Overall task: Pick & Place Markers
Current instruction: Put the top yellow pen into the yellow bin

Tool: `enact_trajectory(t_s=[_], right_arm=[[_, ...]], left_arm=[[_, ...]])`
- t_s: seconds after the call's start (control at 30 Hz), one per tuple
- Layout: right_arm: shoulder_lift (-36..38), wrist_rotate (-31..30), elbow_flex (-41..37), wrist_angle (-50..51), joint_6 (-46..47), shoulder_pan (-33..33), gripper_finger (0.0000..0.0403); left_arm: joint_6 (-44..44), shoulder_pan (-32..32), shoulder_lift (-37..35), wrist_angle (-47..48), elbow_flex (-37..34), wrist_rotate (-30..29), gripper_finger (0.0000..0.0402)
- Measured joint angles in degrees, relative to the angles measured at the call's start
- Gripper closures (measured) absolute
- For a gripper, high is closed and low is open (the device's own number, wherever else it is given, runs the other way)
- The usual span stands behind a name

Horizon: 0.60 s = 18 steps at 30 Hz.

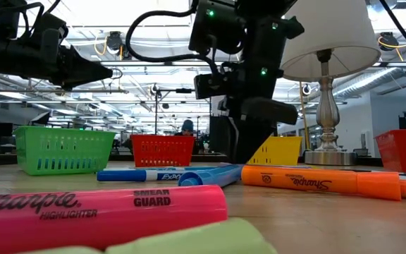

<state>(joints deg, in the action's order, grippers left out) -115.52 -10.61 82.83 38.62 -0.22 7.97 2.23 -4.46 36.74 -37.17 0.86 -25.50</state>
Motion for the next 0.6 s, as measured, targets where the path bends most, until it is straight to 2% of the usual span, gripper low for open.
enact_trajectory(t_s=[0.47,0.6], right_arm=[[0.0,0.5,0.0,3.7,3.9,-0.1,0.0321],[0.0,7.9,0.0,2.9,4.3,-1.6,0.0323]], left_arm=[[-0.8,0.0,0.0,0.1,0.0,0.0,0.0364],[-0.8,0.0,0.0,0.1,0.0,0.1,0.0364]])
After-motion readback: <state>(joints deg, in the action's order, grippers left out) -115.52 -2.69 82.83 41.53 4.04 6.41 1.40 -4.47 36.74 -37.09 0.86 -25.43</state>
